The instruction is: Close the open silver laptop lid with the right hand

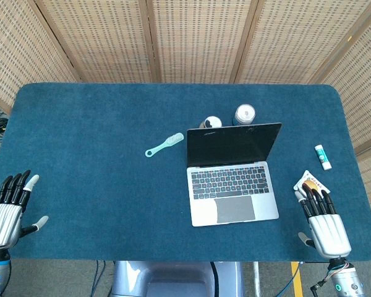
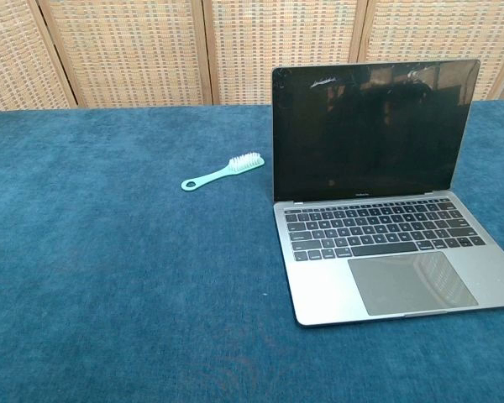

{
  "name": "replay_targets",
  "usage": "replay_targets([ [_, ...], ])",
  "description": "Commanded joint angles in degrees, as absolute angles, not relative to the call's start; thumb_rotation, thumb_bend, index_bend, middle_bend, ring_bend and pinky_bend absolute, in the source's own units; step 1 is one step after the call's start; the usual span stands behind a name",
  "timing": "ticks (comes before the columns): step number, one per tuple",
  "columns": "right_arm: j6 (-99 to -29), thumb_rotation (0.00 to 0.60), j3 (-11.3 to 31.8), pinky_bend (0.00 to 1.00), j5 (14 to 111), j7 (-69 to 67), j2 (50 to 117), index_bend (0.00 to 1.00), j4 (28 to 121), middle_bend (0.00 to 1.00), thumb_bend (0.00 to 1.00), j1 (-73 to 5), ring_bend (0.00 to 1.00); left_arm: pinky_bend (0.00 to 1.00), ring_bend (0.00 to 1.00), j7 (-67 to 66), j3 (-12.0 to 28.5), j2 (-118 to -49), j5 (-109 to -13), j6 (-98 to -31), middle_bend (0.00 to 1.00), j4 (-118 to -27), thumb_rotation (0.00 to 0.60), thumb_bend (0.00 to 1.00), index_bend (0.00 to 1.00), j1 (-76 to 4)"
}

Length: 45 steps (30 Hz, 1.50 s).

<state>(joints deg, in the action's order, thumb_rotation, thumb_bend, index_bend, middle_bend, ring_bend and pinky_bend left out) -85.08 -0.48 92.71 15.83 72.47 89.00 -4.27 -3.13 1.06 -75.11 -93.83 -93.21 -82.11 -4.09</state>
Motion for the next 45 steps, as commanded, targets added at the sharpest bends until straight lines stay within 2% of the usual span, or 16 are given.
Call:
replay_targets([
  [1,-85.11,0.600,-0.50,0.00,92.73,15.80,72.46,0.00,88.95,0.00,0.05,-4.25,0.00,0.00,0.00,-3.29,0.99,-75.16,-93.92,-93.28,0.00,-82.10,0.600,0.01,0.00,-4.04],
  [39,-86.40,0.600,-0.43,0.00,94.14,14.99,72.40,0.00,89.09,0.00,0.06,-4.08,0.00,0.00,0.00,-2.96,0.85,-74.87,-94.61,-93.97,0.00,-82.39,0.600,0.01,0.00,-3.84],
  [45,-87.59,0.600,0.49,0.00,95.22,14.38,73.34,0.00,88.82,0.00,0.20,-4.61,0.00,0.00,0.00,-2.47,1.13,-74.71,-94.13,-94.00,0.00,-82.42,0.600,0.01,0.00,-3.78],
])
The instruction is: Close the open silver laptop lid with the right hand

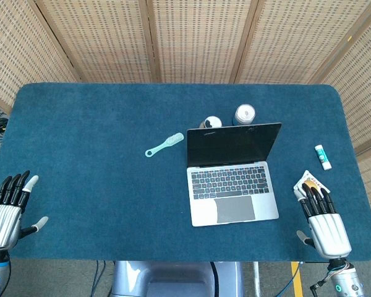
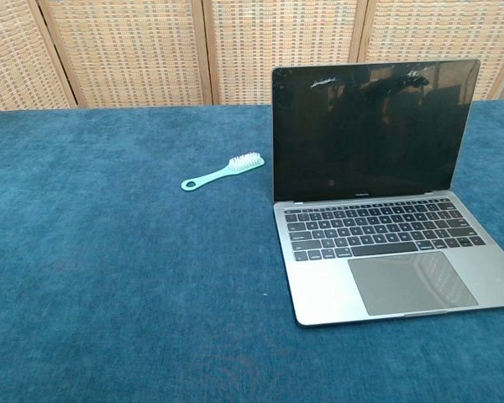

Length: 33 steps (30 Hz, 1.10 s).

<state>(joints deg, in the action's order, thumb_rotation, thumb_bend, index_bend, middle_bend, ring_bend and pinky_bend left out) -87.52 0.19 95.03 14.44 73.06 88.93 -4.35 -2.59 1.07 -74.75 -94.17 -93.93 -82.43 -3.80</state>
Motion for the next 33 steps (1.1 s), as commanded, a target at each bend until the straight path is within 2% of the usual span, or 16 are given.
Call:
replay_targets([
  [1,-87.20,0.600,0.71,0.00,95.16,14.71,73.37,0.00,88.94,0.00,0.26,-4.96,0.00,0.00,0.00,-2.35,1.16,-74.67,-94.08,-94.01,0.00,-82.42,0.600,0.01,0.00,-3.77],
  [3,-86.51,0.600,1.57,0.00,95.05,15.82,73.19,0.00,89.68,0.00,0.36,-5.88,0.00,0.00,0.00,-2.27,1.20,-74.67,-93.94,-93.84,0.00,-82.34,0.600,0.01,0.00,-3.82],
  [12,-84.16,0.600,7.15,0.00,94.12,22.91,70.19,0.01,96.41,0.00,0.65,-10.65,0.00,0.00,0.00,-1.91,1.22,-75.07,-94.08,-93.52,0.00,-81.76,0.600,0.01,0.00,-4.13],
  [15,-83.24,0.600,9.07,0.00,93.33,24.82,69.40,0.02,98.55,0.00,0.70,-12.20,0.00,0.00,0.00,-1.67,1.29,-75.09,-94.04,-93.58,0.00,-81.66,0.600,0.01,0.00,-4.15],
  [19,-80.62,0.600,12.25,0.00,90.88,28.18,68.41,0.04,102.28,0.00,0.81,-15.19,0.00,0.00,0.00,-1.17,1.33,-75.00,-94.00,-93.61,0.00,-81.58,0.600,0.01,0.00,-4.17],
  [23,-77.09,0.600,15.14,0.00,87.70,32.14,68.51,0.05,104.31,0.00,0.86,-18.83,0.00,0.00,0.00,-0.84,1.31,-75.03,-93.89,-93.39,0.00,-81.38,0.600,0.01,0.00,-4.25],
  [28,-71.52,0.600,17.96,0.00,81.18,37.30,69.26,0.06,106.48,0.00,0.90,-23.36,0.00,0.00,0.00,-0.59,1.45,-75.12,-93.64,-93.09,0.00,-81.13,0.600,0.01,0.00,-4.43],
  [33,-66.79,0.600,20.60,0.00,72.14,43.88,70.95,0.09,107.20,0.00,1.00,-28.82,0.00,0.00,0.00,-0.20,1.59,-75.11,-93.16,-92.71,0.00,-80.97,0.600,0.01,0.00,-4.55],
])
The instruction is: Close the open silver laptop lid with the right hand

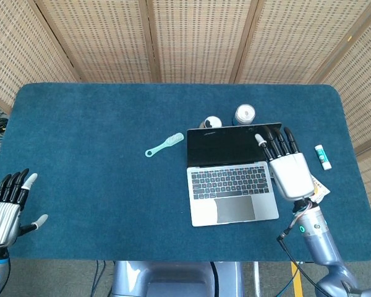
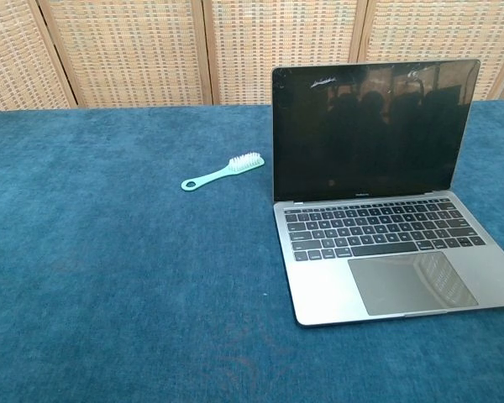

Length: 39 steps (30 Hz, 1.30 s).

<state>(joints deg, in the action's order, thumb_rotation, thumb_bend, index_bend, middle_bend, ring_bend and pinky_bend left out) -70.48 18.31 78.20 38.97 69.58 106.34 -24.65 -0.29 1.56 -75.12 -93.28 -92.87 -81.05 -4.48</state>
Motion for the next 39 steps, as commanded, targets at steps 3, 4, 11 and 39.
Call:
replay_targets([
  [3,-65.61,0.600,21.38,0.00,68.45,47.14,71.89,0.12,106.59,0.02,1.00,-31.44,0.00,0.00,0.00,-0.02,1.54,-75.17,-93.07,-92.34,0.00,-80.80,0.600,0.01,0.00,-4.69],
  [4,-65.34,0.600,21.57,0.00,67.43,48.04,72.22,0.13,106.23,0.03,1.00,-32.28,0.00,0.00,0.00,0.01,1.52,-75.19,-93.06,-92.21,0.00,-80.76,0.600,0.01,0.00,-4.75],
  [11,-64.40,0.600,22.81,0.00,60.29,53.39,74.25,0.13,102.98,0.04,1.00,-37.63,0.00,0.00,0.00,0.16,1.40,-75.46,-92.77,-91.20,0.00,-80.42,0.600,0.01,0.00,-5.15],
  [39,-64.02,0.600,21.40,0.00,44.67,53.85,80.20,0.16,94.87,0.06,1.00,-47.46,0.00,0.00,0.00,0.32,1.17,-75.77,-92.51,-90.47,0.00,-79.98,0.600,0.01,0.00,-5.57],
])
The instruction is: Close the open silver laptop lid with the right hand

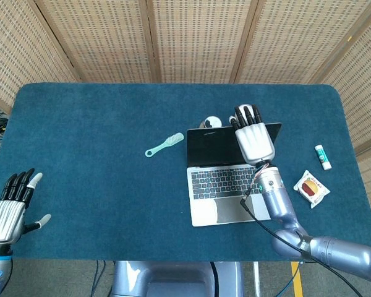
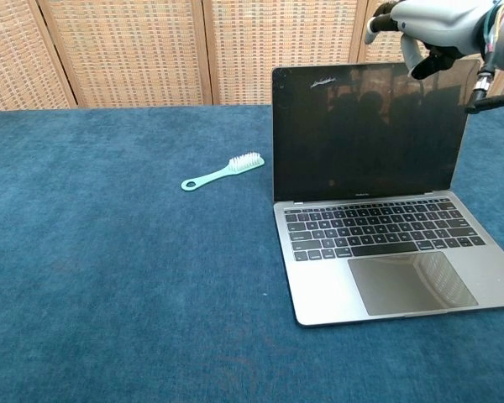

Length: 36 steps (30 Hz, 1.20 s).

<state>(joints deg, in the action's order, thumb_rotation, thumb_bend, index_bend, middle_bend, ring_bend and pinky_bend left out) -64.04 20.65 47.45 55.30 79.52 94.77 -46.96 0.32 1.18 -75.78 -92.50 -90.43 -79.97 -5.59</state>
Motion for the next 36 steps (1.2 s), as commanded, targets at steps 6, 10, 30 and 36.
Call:
replay_targets([
  [6,-64.72,0.600,20.32,0.00,43.55,53.85,79.90,0.17,95.09,0.07,1.00,-48.59,0.00,0.00,0.00,0.42,1.13,-75.80,-92.40,-90.24,0.00,-79.89,0.600,0.01,0.00,-5.68],
  [10,-65.15,0.600,19.53,0.00,43.55,53.42,80.60,0.18,94.42,0.08,1.00,-49.36,0.00,0.00,0.00,0.19,0.80,-75.86,-92.78,-90.05,0.00,-80.03,0.600,0.01,0.00,-5.77],
  [30,-66.57,0.600,16.92,0.03,44.16,51.05,82.17,0.28,90.88,0.14,1.00,-51.11,0.00,0.00,0.00,-0.16,0.31,-76.05,-93.44,-90.18,0.00,-80.10,0.600,0.01,0.00,-5.83],
  [36,-67.57,0.600,16.22,0.06,45.14,50.63,82.24,0.33,91.01,0.18,1.00,-51.06,0.01,0.00,0.00,-0.26,0.24,-76.13,-93.50,-90.10,0.00,-80.06,0.600,0.01,0.00,-5.89],
])
